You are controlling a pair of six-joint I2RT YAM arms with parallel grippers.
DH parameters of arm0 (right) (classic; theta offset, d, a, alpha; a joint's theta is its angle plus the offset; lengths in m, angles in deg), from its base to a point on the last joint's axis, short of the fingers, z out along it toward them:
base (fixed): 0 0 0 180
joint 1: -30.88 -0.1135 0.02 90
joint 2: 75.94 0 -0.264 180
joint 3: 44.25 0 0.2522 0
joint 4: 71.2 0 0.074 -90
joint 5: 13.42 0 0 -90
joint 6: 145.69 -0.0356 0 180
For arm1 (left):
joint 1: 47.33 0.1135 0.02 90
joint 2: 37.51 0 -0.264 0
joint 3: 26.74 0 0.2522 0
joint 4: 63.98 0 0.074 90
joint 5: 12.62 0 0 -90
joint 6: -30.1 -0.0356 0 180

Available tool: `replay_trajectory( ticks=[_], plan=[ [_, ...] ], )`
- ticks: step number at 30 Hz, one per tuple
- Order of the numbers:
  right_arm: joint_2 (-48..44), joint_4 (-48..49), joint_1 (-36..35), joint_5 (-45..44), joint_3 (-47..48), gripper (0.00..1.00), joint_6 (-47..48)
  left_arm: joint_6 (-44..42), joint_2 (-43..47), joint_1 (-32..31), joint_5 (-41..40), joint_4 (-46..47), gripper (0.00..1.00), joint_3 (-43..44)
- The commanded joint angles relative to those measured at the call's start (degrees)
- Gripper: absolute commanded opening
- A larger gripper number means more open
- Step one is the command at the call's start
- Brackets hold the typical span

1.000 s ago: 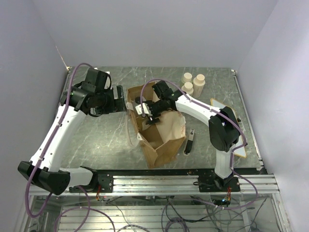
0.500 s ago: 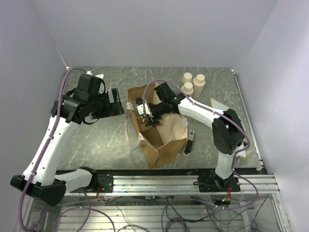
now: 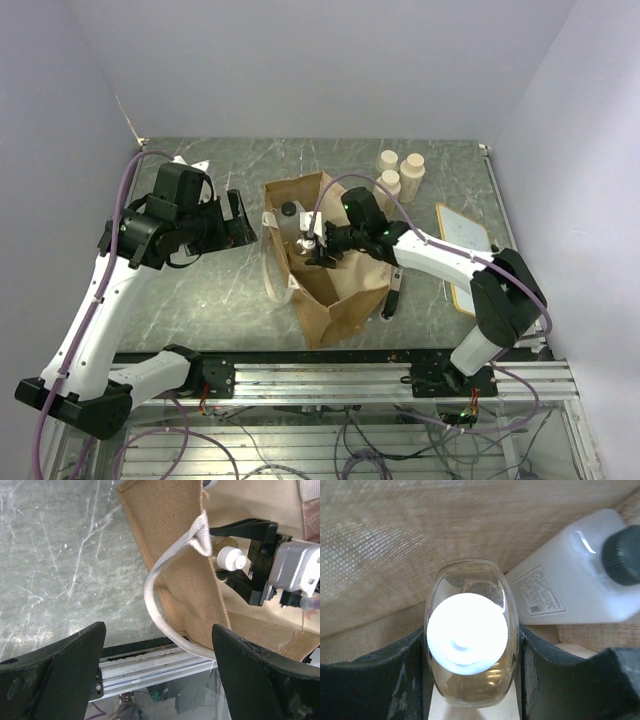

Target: Take the personal care products out of the canvas bag

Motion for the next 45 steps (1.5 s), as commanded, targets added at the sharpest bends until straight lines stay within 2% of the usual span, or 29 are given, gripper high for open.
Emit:
replay_trajectory(
  ticks=[1, 9, 13, 20, 25, 31, 36, 40, 45],
  plan=[
    [-6.2, 16.83, -0.45, -5.86, -0.86, 0.0, -12.6, 1.61, 1.32, 0.55, 3.01, 1.53, 0.98, -1.14],
    [-8.92, 19.1, -0.48, -15.51, 0.16, 0.0, -29.88, 3.37, 2.62, 0.53, 3.53, 1.86, 0.98, -1.67],
    [-8.84, 16.15, -0.51, -22.95, 3.11, 0.0, -42.21, 4.48, 3.5, 0.55, 4.04, 2.06, 0.98, -2.57],
    [-10.16, 12.8, -0.39, -27.88, 5.0, 0.0, -61.31, 6.9, 6.44, 0.54, 4.73, 3.28, 0.98, -5.4],
    [-13.79, 12.74, -0.44, -30.18, 4.8, 0.0, -69.04, 7.71, 7.31, 0.53, 4.76, 3.93, 0.98, -6.66],
    [-16.81, 4.76, 0.89, -34.06, 8.48, 0.0, -76.64, 7.32, 6.69, 0.53, 4.27, 3.52, 0.98, -5.56],
    [-20.22, 6.34, 5.25, -30.0, 8.26, 0.0, -87.43, 7.72, 6.4, 0.6, 5.2, 4.78, 0.98, -6.46],
    [-24.53, 8.3, 11.6, -27.9, 7.55, 0.0, -93.88, 7.6, 5.44, 0.58, 6.19, 5.74, 0.98, -6.61],
    [-28.49, 6.44, 20.87, -29.11, 10.15, 0.0, -94.62, 6.27, 3.41, 0.53, 6.23, 5.32, 0.98, -4.85]
  ],
)
